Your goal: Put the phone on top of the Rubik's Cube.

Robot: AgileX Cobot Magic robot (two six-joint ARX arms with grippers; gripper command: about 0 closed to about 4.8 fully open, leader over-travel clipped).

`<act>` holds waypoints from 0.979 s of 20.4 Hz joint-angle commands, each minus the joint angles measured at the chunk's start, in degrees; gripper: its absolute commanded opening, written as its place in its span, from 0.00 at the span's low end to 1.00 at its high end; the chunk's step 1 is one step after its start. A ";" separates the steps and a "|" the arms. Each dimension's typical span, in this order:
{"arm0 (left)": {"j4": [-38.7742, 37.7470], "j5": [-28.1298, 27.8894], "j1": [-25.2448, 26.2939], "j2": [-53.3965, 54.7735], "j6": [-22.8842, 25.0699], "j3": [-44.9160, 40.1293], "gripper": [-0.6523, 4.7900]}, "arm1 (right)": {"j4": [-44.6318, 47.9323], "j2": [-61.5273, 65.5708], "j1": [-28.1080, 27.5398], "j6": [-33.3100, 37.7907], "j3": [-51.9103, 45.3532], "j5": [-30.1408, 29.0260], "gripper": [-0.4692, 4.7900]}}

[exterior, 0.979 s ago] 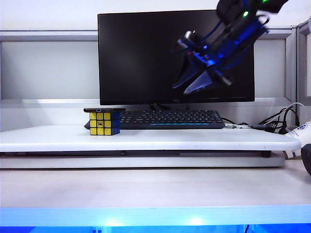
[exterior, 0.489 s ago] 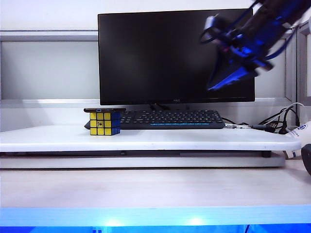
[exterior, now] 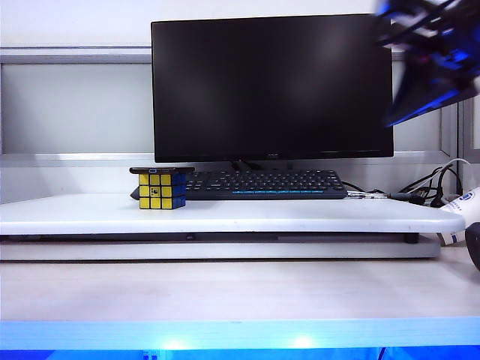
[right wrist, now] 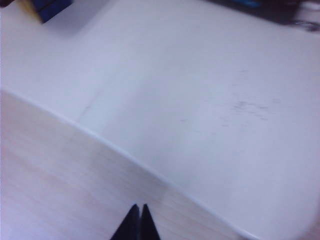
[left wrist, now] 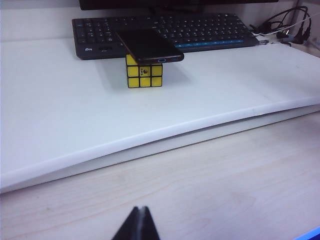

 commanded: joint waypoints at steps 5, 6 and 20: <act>-0.98 0.70 0.04 0.02 0.00 -0.02 0.11 | 3.87 -17.09 -3.91 5.88 -9.66 4.48 0.08; -0.96 0.70 0.04 0.02 0.04 -0.02 0.11 | 4.94 -20.79 -3.91 7.56 -12.02 6.45 0.08; -0.98 0.72 0.04 0.02 0.04 -0.02 0.11 | 9.57 -42.12 -10.01 11.67 -30.23 5.92 0.08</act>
